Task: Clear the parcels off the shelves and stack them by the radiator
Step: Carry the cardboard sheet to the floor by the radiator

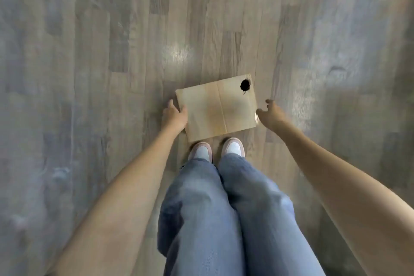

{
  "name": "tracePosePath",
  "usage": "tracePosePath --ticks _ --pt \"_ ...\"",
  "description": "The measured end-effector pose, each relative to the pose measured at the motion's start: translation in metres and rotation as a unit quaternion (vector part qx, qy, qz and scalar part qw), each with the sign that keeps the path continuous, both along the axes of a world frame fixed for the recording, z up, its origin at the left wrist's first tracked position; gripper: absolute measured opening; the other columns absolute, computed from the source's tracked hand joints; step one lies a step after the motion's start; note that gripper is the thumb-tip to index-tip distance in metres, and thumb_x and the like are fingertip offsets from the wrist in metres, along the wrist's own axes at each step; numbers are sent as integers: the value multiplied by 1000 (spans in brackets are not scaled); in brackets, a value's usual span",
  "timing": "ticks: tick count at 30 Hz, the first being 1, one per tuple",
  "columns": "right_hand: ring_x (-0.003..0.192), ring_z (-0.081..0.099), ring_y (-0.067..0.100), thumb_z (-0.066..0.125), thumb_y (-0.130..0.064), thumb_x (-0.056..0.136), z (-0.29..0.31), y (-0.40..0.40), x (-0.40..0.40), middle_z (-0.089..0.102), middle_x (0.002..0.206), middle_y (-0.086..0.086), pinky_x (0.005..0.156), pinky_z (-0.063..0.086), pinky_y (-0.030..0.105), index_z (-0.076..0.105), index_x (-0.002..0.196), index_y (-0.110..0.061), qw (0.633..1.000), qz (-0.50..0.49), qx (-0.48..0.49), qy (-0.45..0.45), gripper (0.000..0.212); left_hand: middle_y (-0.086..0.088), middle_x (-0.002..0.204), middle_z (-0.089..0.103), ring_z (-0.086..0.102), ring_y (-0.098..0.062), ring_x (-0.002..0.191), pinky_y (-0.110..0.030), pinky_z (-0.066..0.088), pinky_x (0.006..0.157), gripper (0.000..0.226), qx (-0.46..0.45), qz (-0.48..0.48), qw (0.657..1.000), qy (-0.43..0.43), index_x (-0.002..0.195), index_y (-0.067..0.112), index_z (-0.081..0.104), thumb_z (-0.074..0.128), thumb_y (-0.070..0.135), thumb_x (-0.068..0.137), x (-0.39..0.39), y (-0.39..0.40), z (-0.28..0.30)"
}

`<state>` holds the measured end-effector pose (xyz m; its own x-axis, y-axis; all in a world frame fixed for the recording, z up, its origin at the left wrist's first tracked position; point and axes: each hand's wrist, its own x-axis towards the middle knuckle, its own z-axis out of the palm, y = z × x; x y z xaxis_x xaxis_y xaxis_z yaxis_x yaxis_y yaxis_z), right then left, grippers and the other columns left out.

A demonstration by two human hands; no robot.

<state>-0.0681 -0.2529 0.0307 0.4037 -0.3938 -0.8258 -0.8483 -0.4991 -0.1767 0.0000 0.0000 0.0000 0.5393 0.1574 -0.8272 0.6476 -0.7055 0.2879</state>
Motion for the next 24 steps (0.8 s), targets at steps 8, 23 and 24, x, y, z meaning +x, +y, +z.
tracePosePath --ticks 8,23,24 --pt "102 48 26 44 -40 95 -81 2 18 49 113 13 80 40 34 39 136 2 981 -153 112 31 59 -10 152 29 34 -31 136 -47 32 109 78 -54 150 981 107 148 13 19 27 64 90 -9 -5 -70" --pt "83 50 22 55 -44 89 331 -1 102 50 110 13 69 41 28 41 130 0 973 -196 119 -41 62 -6 144 43 44 -29 128 -49 37 106 69 -118 123 985 25 143 20 30 32 63 89 103 -13 312" --pt "78 50 23 54 -46 89 376 -4 115 50 108 14 70 41 30 45 124 -1 975 -180 121 -50 58 -7 142 45 46 -29 126 -49 37 106 67 -131 119 984 6 142 19 33 33 62 90 121 -17 351"
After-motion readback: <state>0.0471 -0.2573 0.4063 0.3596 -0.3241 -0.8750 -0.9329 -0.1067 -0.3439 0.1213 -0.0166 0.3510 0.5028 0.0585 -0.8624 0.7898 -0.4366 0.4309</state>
